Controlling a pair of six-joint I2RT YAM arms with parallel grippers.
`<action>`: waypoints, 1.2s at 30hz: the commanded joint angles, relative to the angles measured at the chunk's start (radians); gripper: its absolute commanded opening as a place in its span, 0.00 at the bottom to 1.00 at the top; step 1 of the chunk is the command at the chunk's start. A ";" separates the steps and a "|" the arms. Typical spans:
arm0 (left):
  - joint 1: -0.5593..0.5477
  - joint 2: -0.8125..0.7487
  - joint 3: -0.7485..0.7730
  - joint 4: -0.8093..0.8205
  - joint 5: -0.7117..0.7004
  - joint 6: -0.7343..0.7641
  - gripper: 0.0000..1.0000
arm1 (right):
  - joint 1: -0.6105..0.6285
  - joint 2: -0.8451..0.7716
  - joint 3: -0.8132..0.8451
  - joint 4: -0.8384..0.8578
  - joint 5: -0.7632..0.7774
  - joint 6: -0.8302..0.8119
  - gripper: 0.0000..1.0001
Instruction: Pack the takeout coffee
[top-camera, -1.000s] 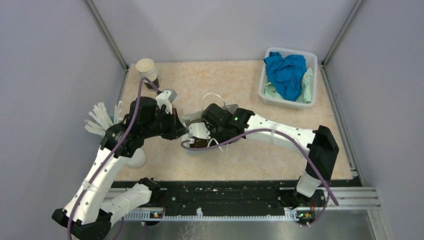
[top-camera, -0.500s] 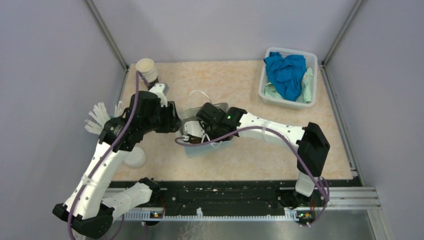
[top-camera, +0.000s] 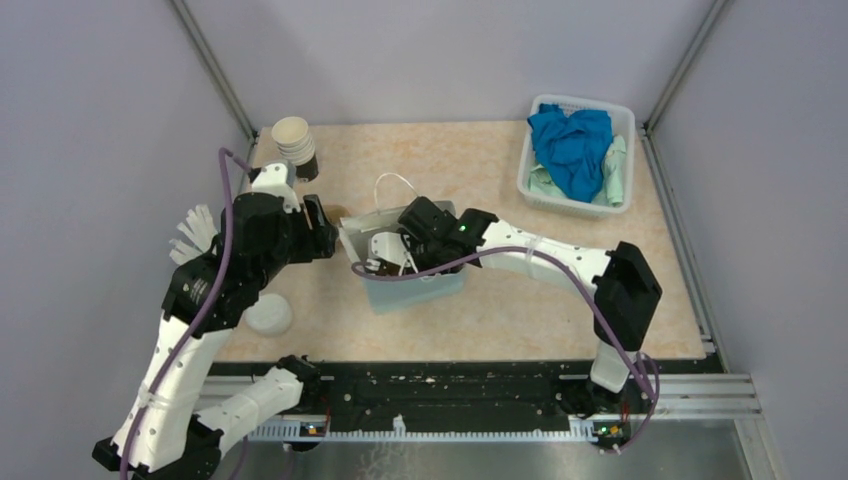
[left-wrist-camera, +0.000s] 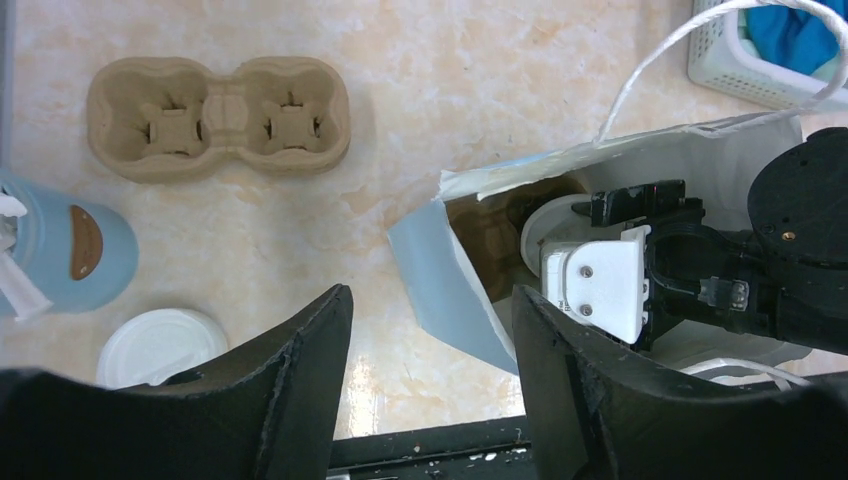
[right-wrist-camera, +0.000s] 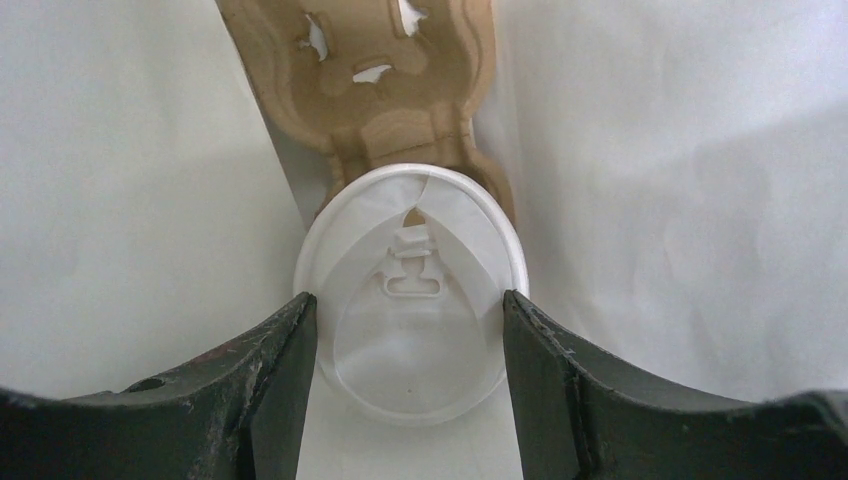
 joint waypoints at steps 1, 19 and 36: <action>-0.002 0.000 0.049 0.009 -0.050 0.008 0.67 | -0.011 0.079 0.044 -0.124 -0.045 0.042 0.61; -0.002 -0.004 0.103 -0.030 -0.027 -0.085 0.72 | 0.005 0.011 0.262 -0.220 -0.018 0.107 0.99; -0.002 0.098 0.170 -0.058 0.164 -0.251 0.93 | 0.022 -0.088 0.427 -0.317 0.148 0.409 0.99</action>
